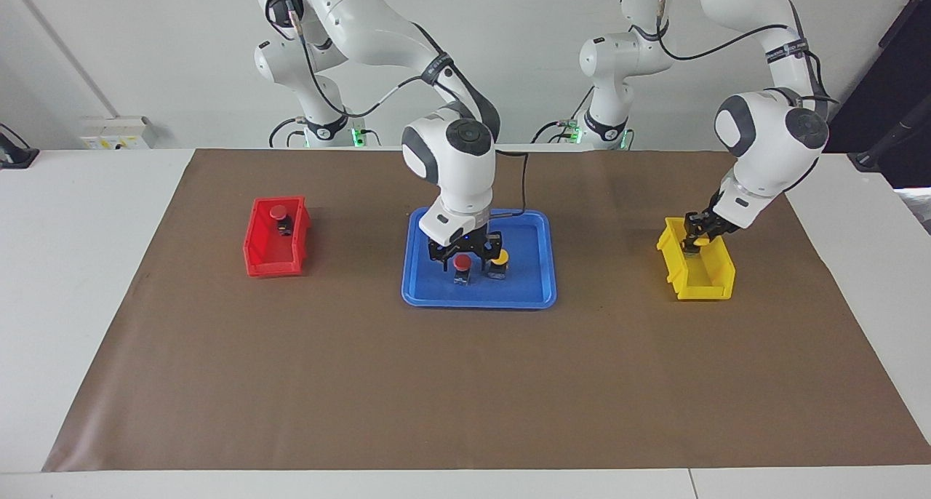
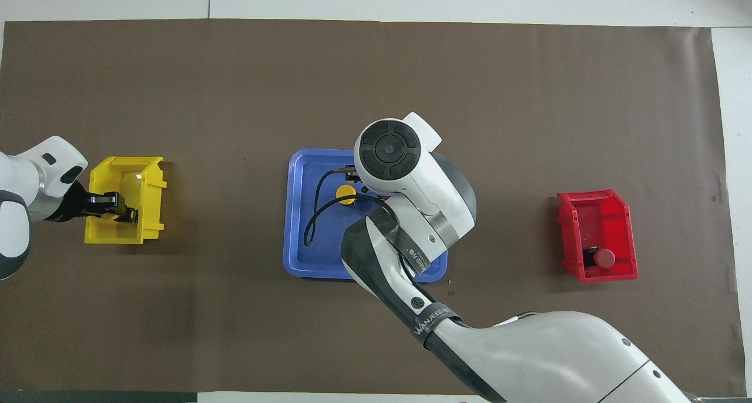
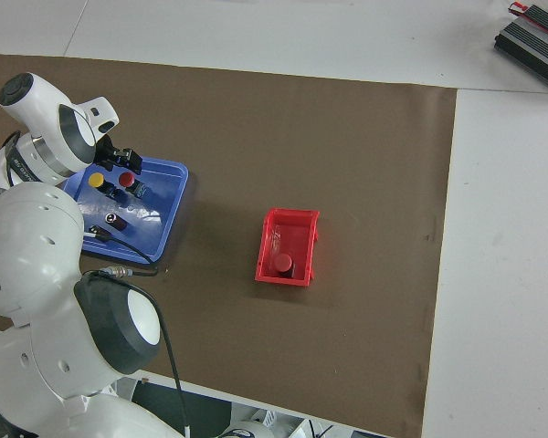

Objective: Sort red and yellow buttons by color

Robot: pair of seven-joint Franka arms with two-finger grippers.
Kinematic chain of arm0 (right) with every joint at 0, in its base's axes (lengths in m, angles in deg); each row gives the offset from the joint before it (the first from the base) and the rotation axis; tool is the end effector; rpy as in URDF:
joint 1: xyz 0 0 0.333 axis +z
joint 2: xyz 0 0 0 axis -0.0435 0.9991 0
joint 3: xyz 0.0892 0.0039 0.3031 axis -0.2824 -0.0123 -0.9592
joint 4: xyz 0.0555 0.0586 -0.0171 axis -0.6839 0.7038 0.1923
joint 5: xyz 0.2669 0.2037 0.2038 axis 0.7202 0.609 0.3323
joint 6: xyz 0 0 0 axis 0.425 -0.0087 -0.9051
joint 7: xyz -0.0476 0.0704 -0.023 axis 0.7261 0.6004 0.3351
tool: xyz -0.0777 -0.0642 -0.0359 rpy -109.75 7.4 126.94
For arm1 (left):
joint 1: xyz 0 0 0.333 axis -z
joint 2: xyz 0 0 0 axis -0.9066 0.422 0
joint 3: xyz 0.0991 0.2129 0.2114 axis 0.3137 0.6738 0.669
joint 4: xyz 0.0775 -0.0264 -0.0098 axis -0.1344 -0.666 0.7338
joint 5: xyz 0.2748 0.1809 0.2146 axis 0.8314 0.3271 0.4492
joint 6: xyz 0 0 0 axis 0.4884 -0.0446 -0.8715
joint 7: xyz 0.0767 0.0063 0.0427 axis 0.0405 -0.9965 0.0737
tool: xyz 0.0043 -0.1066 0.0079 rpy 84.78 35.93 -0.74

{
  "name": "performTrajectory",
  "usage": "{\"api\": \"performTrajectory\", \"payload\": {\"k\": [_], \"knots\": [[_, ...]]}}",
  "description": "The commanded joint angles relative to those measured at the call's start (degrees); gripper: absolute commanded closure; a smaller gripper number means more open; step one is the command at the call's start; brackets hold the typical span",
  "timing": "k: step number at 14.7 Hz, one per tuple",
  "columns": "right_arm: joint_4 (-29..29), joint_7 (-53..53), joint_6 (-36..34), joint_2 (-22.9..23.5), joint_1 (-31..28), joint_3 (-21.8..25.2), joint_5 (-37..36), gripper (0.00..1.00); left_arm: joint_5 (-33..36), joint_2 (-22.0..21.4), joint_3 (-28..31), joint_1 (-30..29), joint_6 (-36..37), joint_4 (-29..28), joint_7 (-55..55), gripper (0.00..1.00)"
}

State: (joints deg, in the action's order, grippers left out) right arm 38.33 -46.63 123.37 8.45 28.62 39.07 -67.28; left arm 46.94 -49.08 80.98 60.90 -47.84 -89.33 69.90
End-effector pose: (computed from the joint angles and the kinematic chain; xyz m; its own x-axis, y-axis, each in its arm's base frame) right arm 0.5559 0.3777 0.3545 0.9974 -0.0163 0.0704 -0.0171 -0.9998 0.0108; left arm 0.5122 0.0379 0.3733 0.9976 -0.0033 -0.0692 -0.0023 -0.9999 0.0138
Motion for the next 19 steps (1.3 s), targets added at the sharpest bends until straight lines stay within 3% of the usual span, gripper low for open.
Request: {"api": "performTrajectory", "payload": {"k": [1,5,7,8,11,14,17,18,19], "knots": [[4.5,-1.6,3.9,-1.9,-0.3,-0.2,-0.4,0.29,0.5,-2.3,-0.5,-0.6,-2.2,-3.0,0.8,0.99],[6.4,-1.7,5.4,-2.5,-0.3,-0.3,-0.2,0.34,0.5,-2.4,-0.5,-0.6,-4.4,-4.6,0.9,0.97],[6.7,-1.7,5.3,-2.5,-0.3,-0.3,-0.2,0.34,0.5,-2.3,-0.5,-0.6,-4.4,-4.5,1.9,0.64],[6.6,-1.7,5.3,-2.6,-0.3,-0.3,-0.2,0.34,0.5,-2.1,-0.5,-0.5,-4.0,-4.1,1.9,0.53],[6.6,-1.5,5.4,-2.6,-0.3,-0.3,-0.1,0.37,0.5,-2.1,-0.5,0.2,-2.0,-1.7,1.5,0.28],[6.6,-1.3,5.4,-2.6,-0.3,-0.6,-0.1,0.44,0.8,-2.4,-0.9,0.4,5.3,4.1,1.7,0.0],[6.6,-1.3,5.4,-2.6,-0.3,-0.6,-0.1,0.47,0.9,-3.9,-1.3,1.0,11.0,9.7,1.7,0.0],[6.6,-1.1,5.5,-2.6,-0.4,-0.6,-0.1,0.53,0.9,-4.2,-1.3,1.4,14.8,12.8,1.7,0.0],[6.6,-0.9,5.5,-2.5,-0.4,-0.6,-0.1,0.72,1.0,-4.2,-1.3,1.8,18.1,15.6,1.7,0.0]]}}
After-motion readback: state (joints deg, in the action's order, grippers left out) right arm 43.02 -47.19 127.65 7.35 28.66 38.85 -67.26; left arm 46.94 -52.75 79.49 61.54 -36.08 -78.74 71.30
